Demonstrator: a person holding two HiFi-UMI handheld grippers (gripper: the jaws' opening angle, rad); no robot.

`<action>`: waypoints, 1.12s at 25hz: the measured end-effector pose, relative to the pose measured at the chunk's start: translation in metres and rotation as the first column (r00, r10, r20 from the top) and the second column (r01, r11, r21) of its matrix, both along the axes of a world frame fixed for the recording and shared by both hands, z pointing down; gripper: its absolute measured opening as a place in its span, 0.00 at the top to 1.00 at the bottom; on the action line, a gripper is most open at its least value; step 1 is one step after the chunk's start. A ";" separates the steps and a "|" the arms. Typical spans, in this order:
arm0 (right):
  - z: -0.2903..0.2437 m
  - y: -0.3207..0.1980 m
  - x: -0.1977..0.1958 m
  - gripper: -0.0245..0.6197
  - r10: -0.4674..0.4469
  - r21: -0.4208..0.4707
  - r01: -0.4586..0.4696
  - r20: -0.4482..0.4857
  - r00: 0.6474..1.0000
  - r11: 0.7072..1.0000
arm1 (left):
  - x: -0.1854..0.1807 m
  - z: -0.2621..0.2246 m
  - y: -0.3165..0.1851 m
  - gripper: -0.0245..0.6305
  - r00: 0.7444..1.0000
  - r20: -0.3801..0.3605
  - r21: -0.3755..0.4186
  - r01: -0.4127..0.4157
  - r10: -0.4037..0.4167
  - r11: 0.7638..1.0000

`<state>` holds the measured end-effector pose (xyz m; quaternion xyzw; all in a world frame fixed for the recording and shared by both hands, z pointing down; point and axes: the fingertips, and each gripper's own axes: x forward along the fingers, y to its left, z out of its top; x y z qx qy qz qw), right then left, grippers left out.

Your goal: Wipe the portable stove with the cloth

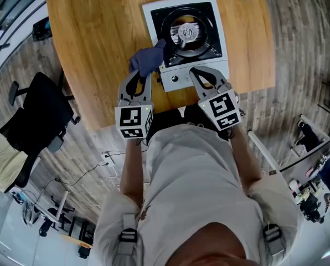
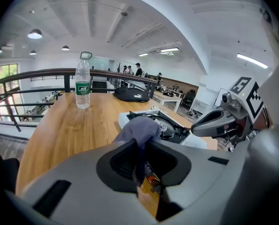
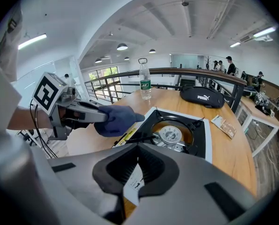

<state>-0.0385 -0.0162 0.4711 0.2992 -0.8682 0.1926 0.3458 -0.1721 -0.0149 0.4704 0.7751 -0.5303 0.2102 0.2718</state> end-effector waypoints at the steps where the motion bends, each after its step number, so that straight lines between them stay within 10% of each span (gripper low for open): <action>1: 0.000 -0.002 -0.001 0.93 -0.001 0.000 0.001 0.001 1.000 1.000 | -0.002 -0.001 -0.005 0.84 1.000 0.000 0.006 0.009 -0.009 1.000; 28: 0.003 -0.053 -0.035 0.93 -0.003 -0.034 0.005 0.063 0.998 0.999 | -0.030 0.010 -0.167 0.84 0.988 0.103 0.131 0.097 -0.111 0.987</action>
